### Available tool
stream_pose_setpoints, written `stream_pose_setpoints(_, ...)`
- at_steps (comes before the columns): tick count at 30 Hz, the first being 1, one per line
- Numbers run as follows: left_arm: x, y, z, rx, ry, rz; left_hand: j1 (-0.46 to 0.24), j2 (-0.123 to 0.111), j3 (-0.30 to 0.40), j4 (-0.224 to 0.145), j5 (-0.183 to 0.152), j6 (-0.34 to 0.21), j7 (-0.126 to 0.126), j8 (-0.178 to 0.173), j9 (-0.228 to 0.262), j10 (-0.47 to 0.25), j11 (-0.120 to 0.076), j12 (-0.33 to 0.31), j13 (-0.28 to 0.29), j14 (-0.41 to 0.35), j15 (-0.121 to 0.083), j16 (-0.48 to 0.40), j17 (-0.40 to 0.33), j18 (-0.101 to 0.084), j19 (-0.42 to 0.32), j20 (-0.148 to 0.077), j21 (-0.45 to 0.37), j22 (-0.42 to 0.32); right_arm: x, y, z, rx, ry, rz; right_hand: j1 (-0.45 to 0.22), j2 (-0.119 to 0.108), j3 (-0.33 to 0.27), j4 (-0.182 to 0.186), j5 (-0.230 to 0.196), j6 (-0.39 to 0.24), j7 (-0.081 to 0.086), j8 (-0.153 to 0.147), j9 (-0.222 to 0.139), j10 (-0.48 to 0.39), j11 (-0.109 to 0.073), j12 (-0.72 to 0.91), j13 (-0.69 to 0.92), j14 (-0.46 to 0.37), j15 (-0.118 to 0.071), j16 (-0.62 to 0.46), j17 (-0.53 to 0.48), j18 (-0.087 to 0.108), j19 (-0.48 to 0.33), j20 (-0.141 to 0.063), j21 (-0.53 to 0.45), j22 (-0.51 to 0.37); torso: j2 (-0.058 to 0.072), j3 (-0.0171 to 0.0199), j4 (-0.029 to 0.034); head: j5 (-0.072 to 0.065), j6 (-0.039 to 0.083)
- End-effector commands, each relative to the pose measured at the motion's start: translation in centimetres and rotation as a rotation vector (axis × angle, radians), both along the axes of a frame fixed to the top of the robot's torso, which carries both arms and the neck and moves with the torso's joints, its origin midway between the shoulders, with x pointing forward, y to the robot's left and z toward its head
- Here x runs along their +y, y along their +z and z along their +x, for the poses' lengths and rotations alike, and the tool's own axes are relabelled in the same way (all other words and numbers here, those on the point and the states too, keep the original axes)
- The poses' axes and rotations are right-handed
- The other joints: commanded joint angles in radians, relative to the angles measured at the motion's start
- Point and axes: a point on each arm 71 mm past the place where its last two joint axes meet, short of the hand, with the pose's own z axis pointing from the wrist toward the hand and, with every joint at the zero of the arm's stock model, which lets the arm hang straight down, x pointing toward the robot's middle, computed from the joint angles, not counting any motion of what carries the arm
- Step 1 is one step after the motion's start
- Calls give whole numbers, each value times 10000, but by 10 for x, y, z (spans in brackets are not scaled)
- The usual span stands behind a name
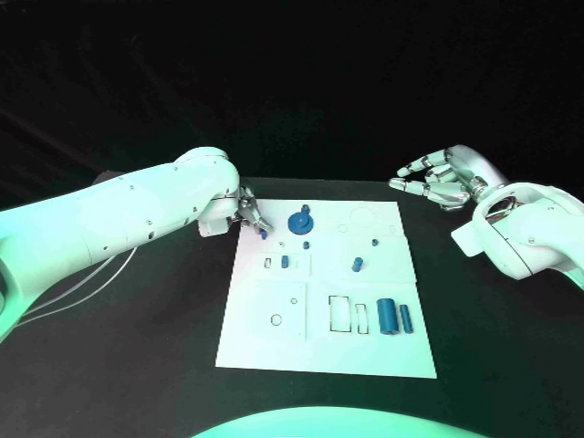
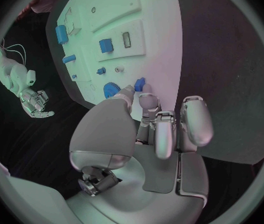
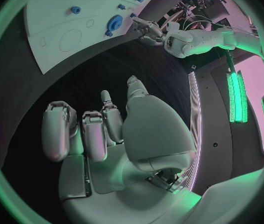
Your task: Assemble the parts on the task board
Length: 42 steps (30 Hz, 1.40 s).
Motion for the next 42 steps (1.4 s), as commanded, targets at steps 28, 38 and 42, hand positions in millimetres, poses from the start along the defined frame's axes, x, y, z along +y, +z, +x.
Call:
stream_pose_setpoints(28, 6, 7, -18, -121, 196, -2093, 956, -1248, 5316, -1615, 81, 74, -25, 359, 153, 417, -77, 29, -52, 971, -12, 53, 2408, -76, 60, -9, 103, 216, 0, 0, 0, -37, 151, -54, -44, 71, -72, -12, 88, -21, -63, 48, -15, 8, -57, 25, 469, 775, -65, -24, 1455, 172, -59, -7, -37, 573, -25, 11, 33, 116, -45)
stream_pose_setpoints(38, 6, 13, -44, -979, -425, -2358, 805, -1475, 5574, -1801, 67, 165, -66, 413, 182, 553, -115, 42, -34, 986, -41, 83, 2463, -100, 119, -39, 174, 344, -1, -1, -1, -25, 125, -59, -66, 103, -103, 19, 116, -16, -65, 62, -18, 8, -58, 25, 465, 774, -67, -28, 1448, 173, -59, -9, -45, 569, -28, 12, 42, 144, -63)
stream_pose_setpoints(42, 6, 10, -51, -1167, -636, -2199, 789, -1529, 5618, -1845, 65, 188, -72, 419, 185, 583, -121, 42, -30, 992, -45, 94, 2484, -103, 125, -44, 182, 359, -1, -1, -1, -20, 119, -59, -79, 122, -122, 39, 134, -17, -66, 69, -20, 12, -59, 29, 468, 775, -68, -27, 1450, 174, -60, -10, -52, 566, -36, 11, 53, 165, -81)
